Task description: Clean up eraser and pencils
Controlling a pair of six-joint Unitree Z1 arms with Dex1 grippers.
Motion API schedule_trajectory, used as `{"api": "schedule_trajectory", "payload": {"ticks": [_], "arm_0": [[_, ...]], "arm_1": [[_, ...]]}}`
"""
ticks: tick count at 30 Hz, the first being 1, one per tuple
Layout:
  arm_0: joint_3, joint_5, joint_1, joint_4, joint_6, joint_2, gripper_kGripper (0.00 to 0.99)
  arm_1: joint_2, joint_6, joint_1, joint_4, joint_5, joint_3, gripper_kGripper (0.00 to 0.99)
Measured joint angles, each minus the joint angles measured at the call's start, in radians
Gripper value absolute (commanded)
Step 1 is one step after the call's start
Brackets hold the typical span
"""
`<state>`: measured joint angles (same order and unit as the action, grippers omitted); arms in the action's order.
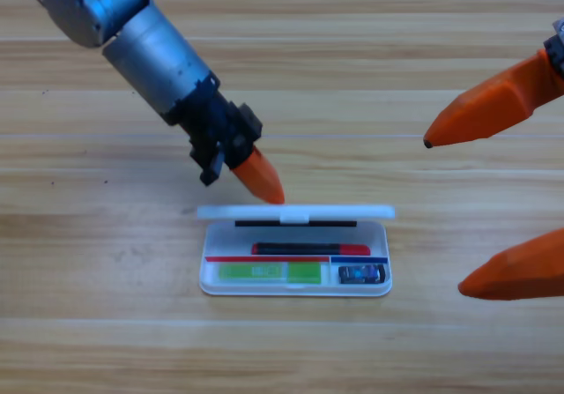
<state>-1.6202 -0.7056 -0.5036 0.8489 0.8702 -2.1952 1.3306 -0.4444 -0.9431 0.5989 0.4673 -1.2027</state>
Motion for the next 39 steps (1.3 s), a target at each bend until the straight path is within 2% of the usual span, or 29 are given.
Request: {"api": "schedule_trajectory", "payload": {"ticks": [10, 20, 25, 28, 30, 34, 39], "arm_0": [[0.155, 0.063, -0.057, -0.124, 0.0, 0.0, 0.0], [0.331, 0.182, -0.11, -0.359, -0.03, 0.083, 0.0], [0.353, 0.239, -0.133, -0.388, -0.062, 0.115, 0.0], [0.352, 0.299, -0.144, -0.339, -0.08, 0.159, 0.0], [0.343, 0.322, -0.143, -0.244, -0.089, 0.198, 0.0], [0.215, 0.325, -0.15, -0.061, -0.114, 0.341, 0.0], [0.104, 0.264, -0.178, 0.049, -0.162, 0.563, 0.0]], "arm_1": [[0.001, 0.002, 0.0, 0.0, 0.0, 0.0, 0.989], [0.001, 0.006, 0.0, 0.0, 0.0, 0.0, 0.989], [0.002, 0.007, 0.0, 0.0, 0.0, 0.0, 0.989], [0.002, 0.007, 0.0, 0.0, 0.0, 0.0, 0.989], [0.003, 0.007, 0.0, 0.0, 0.0, 0.0, 0.989], [0.005, 0.007, 0.0, 0.0, 0.0, 0.0, 0.99], [0.005, 0.007, 0.0, 0.0, 0.0, 0.0, 0.99]]}}
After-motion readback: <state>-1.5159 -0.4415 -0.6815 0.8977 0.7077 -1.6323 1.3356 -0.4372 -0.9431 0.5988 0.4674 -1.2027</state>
